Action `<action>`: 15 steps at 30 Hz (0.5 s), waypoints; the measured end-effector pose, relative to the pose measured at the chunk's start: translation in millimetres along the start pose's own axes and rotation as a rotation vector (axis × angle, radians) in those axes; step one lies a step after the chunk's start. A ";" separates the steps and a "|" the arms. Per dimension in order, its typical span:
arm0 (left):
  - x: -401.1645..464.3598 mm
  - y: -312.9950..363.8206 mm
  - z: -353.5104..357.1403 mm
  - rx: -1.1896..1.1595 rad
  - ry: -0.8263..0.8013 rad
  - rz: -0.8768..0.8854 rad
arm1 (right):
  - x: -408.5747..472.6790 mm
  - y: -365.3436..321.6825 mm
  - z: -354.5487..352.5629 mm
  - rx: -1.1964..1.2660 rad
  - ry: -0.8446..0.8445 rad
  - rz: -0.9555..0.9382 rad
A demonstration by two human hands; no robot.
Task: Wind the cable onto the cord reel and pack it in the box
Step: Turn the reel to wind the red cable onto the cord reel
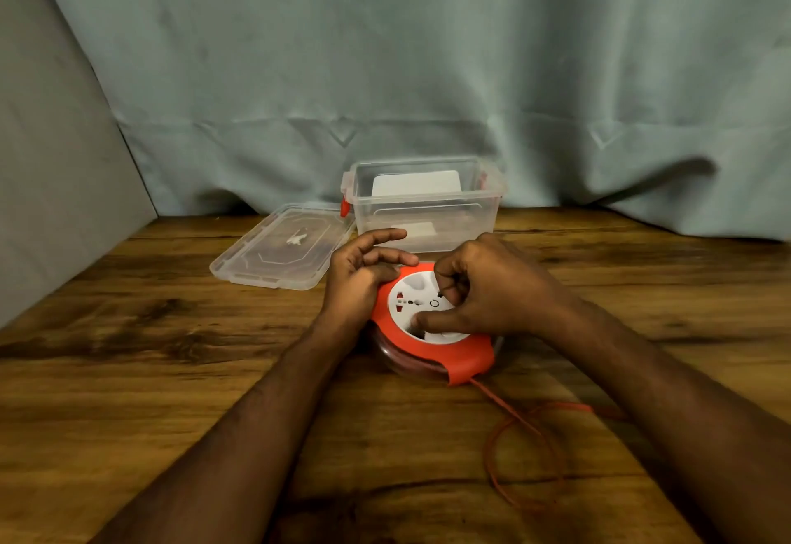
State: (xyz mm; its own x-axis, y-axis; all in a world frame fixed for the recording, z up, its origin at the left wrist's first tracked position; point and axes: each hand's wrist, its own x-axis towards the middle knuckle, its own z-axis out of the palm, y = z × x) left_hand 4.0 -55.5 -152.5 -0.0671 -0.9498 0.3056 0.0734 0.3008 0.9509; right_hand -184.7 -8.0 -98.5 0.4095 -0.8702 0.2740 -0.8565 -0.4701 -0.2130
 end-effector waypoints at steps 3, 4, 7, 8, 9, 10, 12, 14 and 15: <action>-0.6 0.8 -0.1 0.011 -0.003 0.006 | 0.7 1.8 2.4 0.000 0.006 -0.068; -0.9 1.1 -0.3 0.009 -0.001 0.005 | 0.8 2.5 3.0 -0.004 0.017 -0.101; -1.3 1.3 -0.5 -0.007 0.007 -0.008 | 1.6 8.4 -0.6 0.022 0.051 -0.171; -1.6 1.6 -0.1 -0.007 0.008 -0.011 | 1.3 10.0 -3.6 0.028 0.036 -0.167; -2.0 2.0 0.6 -0.009 0.006 -0.013 | 1.1 11.6 -6.1 0.021 -0.007 -0.150; -2.5 2.5 0.9 -0.014 0.005 -0.012 | 1.0 12.7 -8.0 0.008 -0.060 -0.135; -3.0 2.8 1.1 -0.015 0.002 -0.007 | 0.5 16.1 -8.7 0.023 -0.163 -0.114; -3.0 3.0 0.9 -0.006 -0.002 -0.005 | -0.1 19.5 -8.2 0.125 -0.202 -0.113; -2.9 2.7 0.7 -0.002 -0.005 -0.002 | -0.5 20.7 -8.4 0.154 -0.204 -0.111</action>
State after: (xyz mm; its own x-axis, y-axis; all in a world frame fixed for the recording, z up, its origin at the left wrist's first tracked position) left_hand 3.7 -51.9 -150.7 -0.0721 -0.9500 0.3037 0.0754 0.2984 0.9515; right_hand -205.2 -16.0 -95.2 0.5660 -0.8167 0.1128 -0.7514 -0.5673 -0.3369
